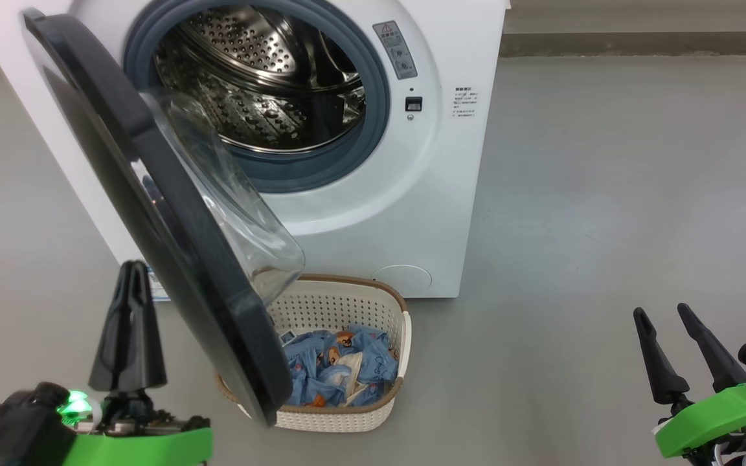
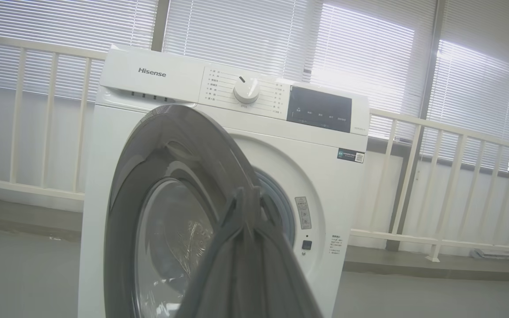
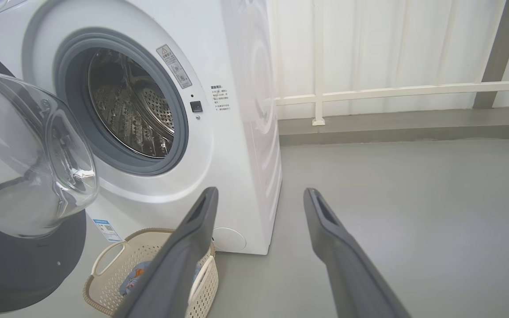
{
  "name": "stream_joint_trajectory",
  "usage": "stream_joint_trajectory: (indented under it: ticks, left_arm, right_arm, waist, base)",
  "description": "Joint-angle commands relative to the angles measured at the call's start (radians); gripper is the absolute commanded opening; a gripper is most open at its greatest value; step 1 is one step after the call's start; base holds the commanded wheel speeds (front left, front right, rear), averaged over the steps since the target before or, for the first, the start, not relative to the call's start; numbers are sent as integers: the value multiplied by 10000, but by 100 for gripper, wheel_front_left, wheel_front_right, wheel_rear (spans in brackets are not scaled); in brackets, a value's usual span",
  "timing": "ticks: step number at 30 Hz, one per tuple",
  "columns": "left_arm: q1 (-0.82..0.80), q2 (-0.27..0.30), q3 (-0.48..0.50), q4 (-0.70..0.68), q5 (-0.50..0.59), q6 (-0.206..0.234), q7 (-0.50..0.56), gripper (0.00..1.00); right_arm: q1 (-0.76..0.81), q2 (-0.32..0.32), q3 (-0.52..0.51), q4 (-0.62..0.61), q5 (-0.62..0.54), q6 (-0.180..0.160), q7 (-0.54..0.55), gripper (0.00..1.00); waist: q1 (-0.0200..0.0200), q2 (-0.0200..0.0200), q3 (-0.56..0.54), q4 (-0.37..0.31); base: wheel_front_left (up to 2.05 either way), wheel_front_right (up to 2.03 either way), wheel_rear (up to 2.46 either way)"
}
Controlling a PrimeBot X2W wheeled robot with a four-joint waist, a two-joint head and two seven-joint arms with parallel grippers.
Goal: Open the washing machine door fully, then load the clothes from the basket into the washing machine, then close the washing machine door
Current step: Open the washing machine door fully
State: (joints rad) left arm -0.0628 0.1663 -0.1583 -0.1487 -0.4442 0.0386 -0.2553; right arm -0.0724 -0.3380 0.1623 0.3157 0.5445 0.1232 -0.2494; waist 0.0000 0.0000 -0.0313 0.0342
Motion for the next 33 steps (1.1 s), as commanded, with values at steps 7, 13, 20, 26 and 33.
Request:
stream_joint_trajectory:
  ticks: [7, 13, 20, 26, 33]
  left_arm:
    - [-709, -60, -463, -1586, -187, -350, 533, 0]
    - [-669, -335, -1286, -1588, -357, -524, 1039, 0]
    - [-388, -429, -1812, -565, -525, -653, 1343, 0]
    - [-366, -540, -2142, 437, -570, -718, 1400, 0]
    - [-549, -589, -2116, 1713, -639, -730, 1188, 0]
  right_arm:
    - [-315, -170, 283, -152, 17, 75, -124, 100]
    - [-375, -80, 361, -124, 36, 75, -124, 100]
    - [-411, -12, 401, -120, 65, 75, -124, 100]
    - [-507, 51, 467, -94, 59, 75, -124, 100]
    - [-602, 84, 546, -48, 67, 75, -124, 100]
  waist:
    - [0, 0, 20, -23]
    - [0, 0, 64, -153]
    - [0, 0, 165, -347]
    - [0, 0, 267, -495]
    - [0, 0, 339, -667]
  base:
    - [0, 0, 0]
    - [0, 0, 0]
    - [0, 0, 0]
    - [0, 0, 0]
    - [0, 0, 0]
